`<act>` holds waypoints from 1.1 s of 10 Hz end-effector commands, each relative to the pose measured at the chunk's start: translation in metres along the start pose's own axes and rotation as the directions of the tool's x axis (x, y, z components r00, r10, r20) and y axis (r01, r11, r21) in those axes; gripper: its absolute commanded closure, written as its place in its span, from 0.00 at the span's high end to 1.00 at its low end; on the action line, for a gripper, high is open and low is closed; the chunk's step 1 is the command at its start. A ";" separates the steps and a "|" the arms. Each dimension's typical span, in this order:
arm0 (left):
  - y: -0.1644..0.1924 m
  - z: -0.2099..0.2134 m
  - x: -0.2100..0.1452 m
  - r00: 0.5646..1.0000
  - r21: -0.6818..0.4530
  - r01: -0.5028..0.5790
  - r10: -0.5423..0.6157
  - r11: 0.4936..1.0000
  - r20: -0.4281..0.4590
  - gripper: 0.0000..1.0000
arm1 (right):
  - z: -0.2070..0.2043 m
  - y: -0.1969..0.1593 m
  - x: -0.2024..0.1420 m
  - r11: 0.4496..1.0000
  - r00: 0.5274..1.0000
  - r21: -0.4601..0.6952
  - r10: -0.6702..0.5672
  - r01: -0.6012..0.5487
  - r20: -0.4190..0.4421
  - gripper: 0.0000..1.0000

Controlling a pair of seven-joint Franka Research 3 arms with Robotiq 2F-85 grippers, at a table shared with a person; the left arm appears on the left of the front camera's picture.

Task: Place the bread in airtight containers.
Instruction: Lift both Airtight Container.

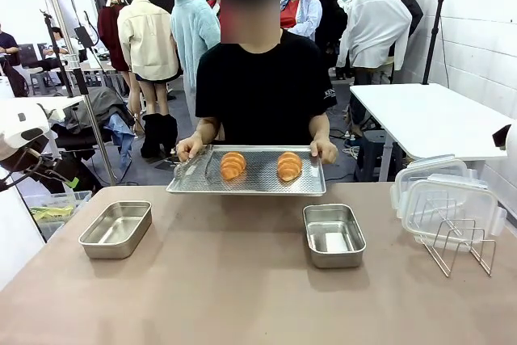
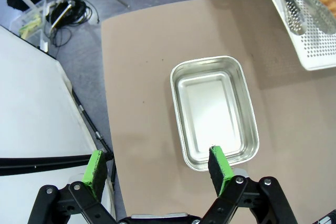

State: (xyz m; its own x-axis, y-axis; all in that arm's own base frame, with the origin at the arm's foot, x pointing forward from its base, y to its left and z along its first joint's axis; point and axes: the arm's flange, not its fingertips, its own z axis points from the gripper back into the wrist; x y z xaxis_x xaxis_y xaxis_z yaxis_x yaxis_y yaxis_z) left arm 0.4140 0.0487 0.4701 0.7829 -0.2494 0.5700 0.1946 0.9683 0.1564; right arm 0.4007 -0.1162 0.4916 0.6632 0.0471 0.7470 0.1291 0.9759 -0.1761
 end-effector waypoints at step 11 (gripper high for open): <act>-0.060 0.064 0.045 0.988 0.118 -0.074 0.089 0.990 -0.123 1.00 | 0.076 0.220 0.107 0.928 0.874 0.221 0.361 -0.301 -0.326 1.00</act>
State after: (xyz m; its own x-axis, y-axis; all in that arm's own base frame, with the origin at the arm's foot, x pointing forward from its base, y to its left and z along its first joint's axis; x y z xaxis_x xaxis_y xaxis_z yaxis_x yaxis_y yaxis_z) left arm 0.3976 -0.0162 0.5327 0.8435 -0.1756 0.5077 0.0943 0.9788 0.1819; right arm 0.4330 0.1127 0.5787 0.8547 0.2891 0.4311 -0.1760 0.9427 -0.2833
